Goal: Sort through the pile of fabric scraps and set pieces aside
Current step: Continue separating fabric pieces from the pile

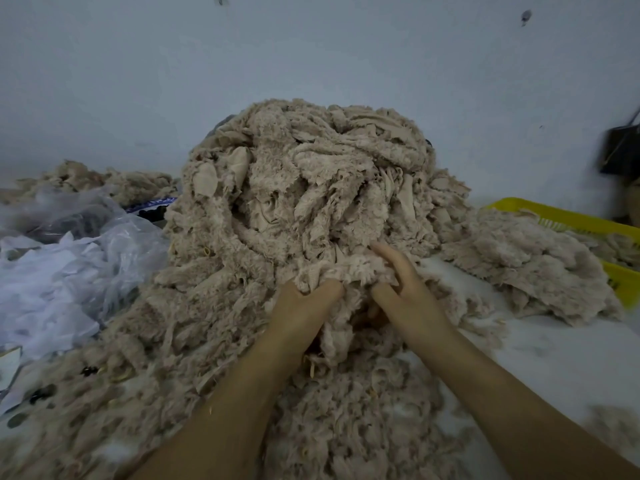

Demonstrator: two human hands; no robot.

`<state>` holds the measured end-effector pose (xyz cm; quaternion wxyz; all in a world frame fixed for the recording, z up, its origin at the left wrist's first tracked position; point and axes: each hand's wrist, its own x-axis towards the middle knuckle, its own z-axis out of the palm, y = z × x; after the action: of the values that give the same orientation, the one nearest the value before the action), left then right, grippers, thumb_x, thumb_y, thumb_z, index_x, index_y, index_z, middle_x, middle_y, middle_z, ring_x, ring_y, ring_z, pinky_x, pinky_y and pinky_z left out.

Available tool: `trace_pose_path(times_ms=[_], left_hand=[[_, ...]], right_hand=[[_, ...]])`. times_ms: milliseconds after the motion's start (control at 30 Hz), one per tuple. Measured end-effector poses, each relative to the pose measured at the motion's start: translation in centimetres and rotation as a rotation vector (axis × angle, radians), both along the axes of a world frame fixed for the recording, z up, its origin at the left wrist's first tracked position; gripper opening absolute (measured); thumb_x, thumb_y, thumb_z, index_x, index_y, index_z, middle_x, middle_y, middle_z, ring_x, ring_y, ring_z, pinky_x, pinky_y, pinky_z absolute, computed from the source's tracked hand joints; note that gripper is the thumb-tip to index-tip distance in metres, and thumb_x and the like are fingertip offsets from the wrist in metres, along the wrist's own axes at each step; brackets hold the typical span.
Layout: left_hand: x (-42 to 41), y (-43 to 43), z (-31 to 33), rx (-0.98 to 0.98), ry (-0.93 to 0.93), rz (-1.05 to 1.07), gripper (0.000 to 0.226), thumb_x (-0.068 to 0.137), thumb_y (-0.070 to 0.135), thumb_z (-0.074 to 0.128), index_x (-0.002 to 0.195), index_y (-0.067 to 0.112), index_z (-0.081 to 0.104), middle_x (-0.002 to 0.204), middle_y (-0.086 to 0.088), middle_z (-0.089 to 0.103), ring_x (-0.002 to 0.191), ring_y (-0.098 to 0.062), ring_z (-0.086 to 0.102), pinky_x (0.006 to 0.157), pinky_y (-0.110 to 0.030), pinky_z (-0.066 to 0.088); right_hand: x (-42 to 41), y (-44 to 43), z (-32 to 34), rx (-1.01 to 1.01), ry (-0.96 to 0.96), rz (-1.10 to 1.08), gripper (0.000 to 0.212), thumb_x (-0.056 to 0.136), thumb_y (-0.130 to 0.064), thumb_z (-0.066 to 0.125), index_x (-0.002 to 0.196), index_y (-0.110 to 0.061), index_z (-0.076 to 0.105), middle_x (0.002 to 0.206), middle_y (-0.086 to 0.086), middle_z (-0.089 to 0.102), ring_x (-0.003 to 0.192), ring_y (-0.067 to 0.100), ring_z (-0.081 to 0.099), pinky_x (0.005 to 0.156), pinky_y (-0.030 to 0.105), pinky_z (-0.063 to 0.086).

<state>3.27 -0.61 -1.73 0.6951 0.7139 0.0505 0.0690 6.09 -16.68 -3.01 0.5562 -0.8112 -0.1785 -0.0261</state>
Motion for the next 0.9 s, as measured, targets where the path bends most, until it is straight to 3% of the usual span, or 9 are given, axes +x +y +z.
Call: trace_pose_path(times_ms=[67,133,233,367,433,600,733,800,900], left_hand=[[-0.3,0.0,0.1,0.004,0.016,-0.032,0.061,0.091,0.012,0.064,0.038,0.041,0.061,0.055,0.002,0.062,0.061,-0.018,0.062,0.061,-0.033,0.054],[-0.2,0.0,0.0,0.021,-0.018,-0.051,0.047,0.092,0.008,0.062,0.049,0.027,0.063,0.063,-0.006,0.059,0.065,-0.021,0.059,0.061,-0.031,0.051],[0.0,0.1,-0.2,0.022,-0.061,0.005,0.040,0.091,0.005,0.062,0.054,0.022,0.058,0.053,-0.003,0.051,0.052,-0.017,0.049,0.050,-0.023,0.044],[0.2,0.2,-0.1,-0.023,-0.057,0.064,0.056,0.095,0.005,0.057,0.043,0.023,0.046,0.044,0.001,0.044,0.041,-0.015,0.042,0.048,-0.022,0.039],[0.6,0.4,-0.2,-0.096,-0.026,0.131,0.057,0.094,0.005,0.058,0.043,0.025,0.042,0.038,0.005,0.039,0.033,-0.012,0.038,0.043,-0.021,0.035],[1.0,0.5,-0.2,-0.203,-0.020,0.188,0.057,0.092,0.006,0.057,0.040,0.024,0.045,0.040,0.000,0.043,0.031,-0.014,0.041,0.040,-0.021,0.037],[1.6,1.5,0.1,-0.388,0.000,0.319,0.044,0.092,0.008,0.057,0.048,0.013,0.055,0.040,-0.005,0.049,0.029,-0.018,0.044,0.036,-0.023,0.040],[2.1,2.5,-0.1,-0.476,0.003,0.394,0.037,0.094,0.010,0.055,0.057,0.008,0.052,0.039,-0.004,0.048,0.027,-0.018,0.041,0.035,-0.023,0.038],[2.1,2.6,-0.2,-0.538,0.030,0.302,0.022,0.092,0.017,0.060,0.072,0.008,0.062,0.059,-0.008,0.062,0.048,-0.023,0.059,0.056,-0.037,0.053]], right_hand=[[0.1,-0.3,-0.3,-0.043,-0.031,0.010,0.034,0.092,-0.043,0.046,0.113,-0.071,0.044,0.106,-0.052,0.047,0.107,-0.004,0.058,0.079,0.026,0.047],[0.2,-0.3,-0.4,-0.051,-0.096,-0.026,0.014,0.099,-0.039,0.045,0.105,-0.044,0.057,0.085,-0.021,0.058,0.072,-0.004,0.056,0.065,0.025,0.042],[0.1,0.0,-0.3,-0.047,-0.192,-0.119,0.045,0.099,-0.051,0.038,0.091,-0.008,0.051,0.076,0.009,0.049,0.066,0.014,0.047,0.058,0.026,0.036],[-0.3,0.0,0.4,0.053,-0.163,-0.225,0.063,0.086,-0.068,0.035,0.077,-0.007,0.046,0.063,0.003,0.038,0.053,0.007,0.035,0.048,0.015,0.032],[-0.2,0.0,0.5,0.138,-0.088,-0.254,0.057,0.083,-0.073,0.035,0.066,-0.019,0.042,0.056,-0.005,0.034,0.046,0.005,0.031,0.043,0.012,0.029],[-0.5,0.7,0.5,0.300,0.008,-0.245,0.051,0.078,-0.079,0.038,0.052,-0.034,0.038,0.050,-0.012,0.027,0.043,0.005,0.023,0.045,0.024,0.028],[-0.3,0.5,1.3,0.506,0.035,-0.356,0.051,0.089,-0.069,0.041,0.055,-0.034,0.056,0.050,-0.015,0.048,0.043,0.004,0.039,0.055,0.026,0.034],[0.0,-0.8,2.0,0.631,0.036,-0.435,0.050,0.101,-0.054,0.041,0.058,-0.036,0.062,0.046,-0.014,0.047,0.038,0.003,0.039,0.052,0.027,0.032],[0.3,-1.9,1.4,0.481,0.031,-0.385,0.051,0.100,-0.040,0.050,0.053,-0.020,0.051,0.053,0.008,0.043,0.048,0.020,0.034,0.052,0.034,0.032]])
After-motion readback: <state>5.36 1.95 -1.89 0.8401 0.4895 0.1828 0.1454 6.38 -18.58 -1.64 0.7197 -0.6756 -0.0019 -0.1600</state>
